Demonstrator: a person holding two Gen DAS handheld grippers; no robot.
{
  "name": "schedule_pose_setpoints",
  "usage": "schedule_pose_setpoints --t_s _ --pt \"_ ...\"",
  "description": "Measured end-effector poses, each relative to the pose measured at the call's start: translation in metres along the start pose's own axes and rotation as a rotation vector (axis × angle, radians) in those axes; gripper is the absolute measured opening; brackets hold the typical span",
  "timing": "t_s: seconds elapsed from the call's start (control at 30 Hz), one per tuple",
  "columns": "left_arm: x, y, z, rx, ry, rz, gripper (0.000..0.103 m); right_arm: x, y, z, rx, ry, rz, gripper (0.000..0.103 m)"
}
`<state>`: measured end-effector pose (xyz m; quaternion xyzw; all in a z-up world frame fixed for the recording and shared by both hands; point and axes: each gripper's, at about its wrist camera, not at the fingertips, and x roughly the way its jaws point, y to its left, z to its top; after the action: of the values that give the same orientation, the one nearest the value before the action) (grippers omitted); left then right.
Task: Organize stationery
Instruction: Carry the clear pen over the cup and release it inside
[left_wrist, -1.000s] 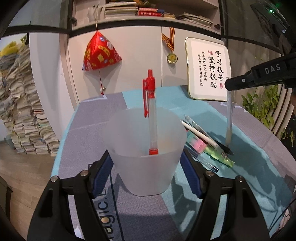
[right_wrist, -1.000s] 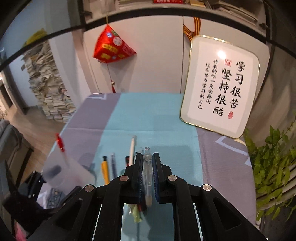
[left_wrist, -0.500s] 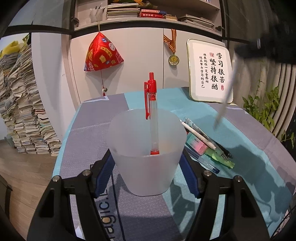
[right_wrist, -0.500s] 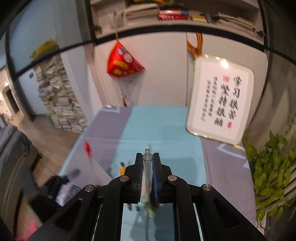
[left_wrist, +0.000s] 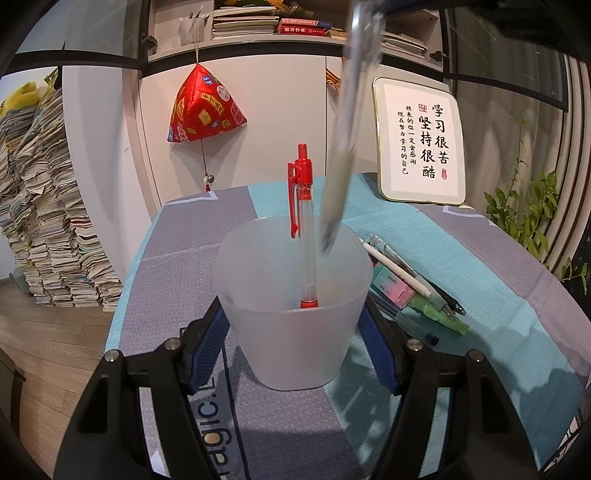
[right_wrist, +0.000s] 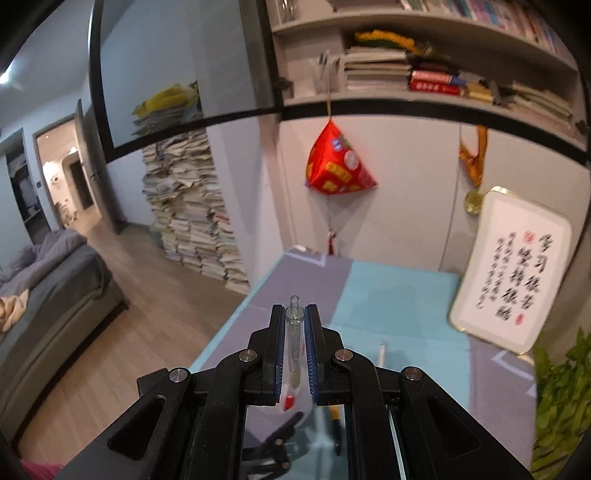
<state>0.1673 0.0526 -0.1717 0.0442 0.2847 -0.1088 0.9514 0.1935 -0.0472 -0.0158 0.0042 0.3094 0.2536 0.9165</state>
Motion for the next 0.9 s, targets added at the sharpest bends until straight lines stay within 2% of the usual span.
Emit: schedule_pose_setpoints --t_s 0.47,0.9 --pt "0.001 0.000 0.001 -0.002 0.003 -0.004 0.069 0.063 0.000 -0.027 0.033 0.190 0.082 0.011" --pt "0.001 0.000 0.001 -0.002 0.003 -0.004 0.069 0.075 -0.005 -0.030 0.053 0.216 0.077 0.011"
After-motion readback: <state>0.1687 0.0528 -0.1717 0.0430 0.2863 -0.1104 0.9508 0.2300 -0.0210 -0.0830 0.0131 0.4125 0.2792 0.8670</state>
